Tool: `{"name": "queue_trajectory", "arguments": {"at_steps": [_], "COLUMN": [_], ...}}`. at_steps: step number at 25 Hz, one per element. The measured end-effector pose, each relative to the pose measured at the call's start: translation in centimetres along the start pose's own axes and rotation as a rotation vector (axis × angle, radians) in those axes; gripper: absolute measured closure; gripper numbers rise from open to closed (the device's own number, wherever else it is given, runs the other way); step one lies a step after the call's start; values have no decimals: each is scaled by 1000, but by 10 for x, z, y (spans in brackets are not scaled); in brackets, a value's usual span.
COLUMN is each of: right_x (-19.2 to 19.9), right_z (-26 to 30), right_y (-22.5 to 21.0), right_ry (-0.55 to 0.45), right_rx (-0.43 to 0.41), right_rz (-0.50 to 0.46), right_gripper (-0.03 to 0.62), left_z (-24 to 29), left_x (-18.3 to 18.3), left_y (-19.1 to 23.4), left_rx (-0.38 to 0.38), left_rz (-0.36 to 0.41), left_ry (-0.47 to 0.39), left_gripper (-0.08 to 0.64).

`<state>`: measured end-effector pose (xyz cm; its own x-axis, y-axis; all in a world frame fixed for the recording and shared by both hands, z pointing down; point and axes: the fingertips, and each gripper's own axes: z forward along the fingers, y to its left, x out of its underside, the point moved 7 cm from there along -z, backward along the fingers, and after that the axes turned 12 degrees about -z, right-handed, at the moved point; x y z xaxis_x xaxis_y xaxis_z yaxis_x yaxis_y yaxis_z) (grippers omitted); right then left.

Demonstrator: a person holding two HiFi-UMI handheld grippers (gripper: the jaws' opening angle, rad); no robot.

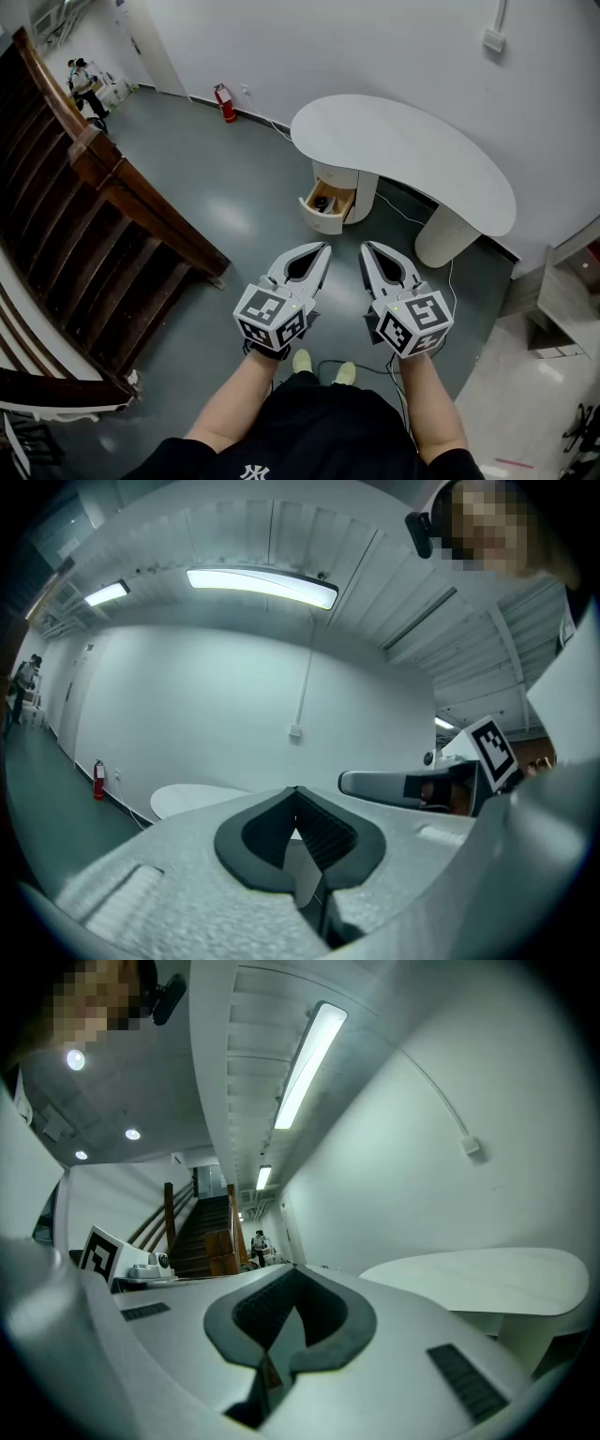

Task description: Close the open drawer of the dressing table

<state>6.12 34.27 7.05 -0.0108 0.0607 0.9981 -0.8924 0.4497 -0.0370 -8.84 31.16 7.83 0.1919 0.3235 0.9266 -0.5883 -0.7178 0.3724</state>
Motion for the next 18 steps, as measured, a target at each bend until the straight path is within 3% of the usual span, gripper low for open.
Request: {"name": "queue_trajectory", "arguments": {"at_steps": [18], "right_x": [3], "right_z": [-33], "right_y": [-45], "right_ry": [-24], "right_rx": [-1], "right_rz": [22], "right_gripper": [578], "left_z": [22], "left_x": [12], "left_y": [-26], "left_rx": [-46], "left_rz": [20], "left_ry": [-2], "left_gripper": [551]}}
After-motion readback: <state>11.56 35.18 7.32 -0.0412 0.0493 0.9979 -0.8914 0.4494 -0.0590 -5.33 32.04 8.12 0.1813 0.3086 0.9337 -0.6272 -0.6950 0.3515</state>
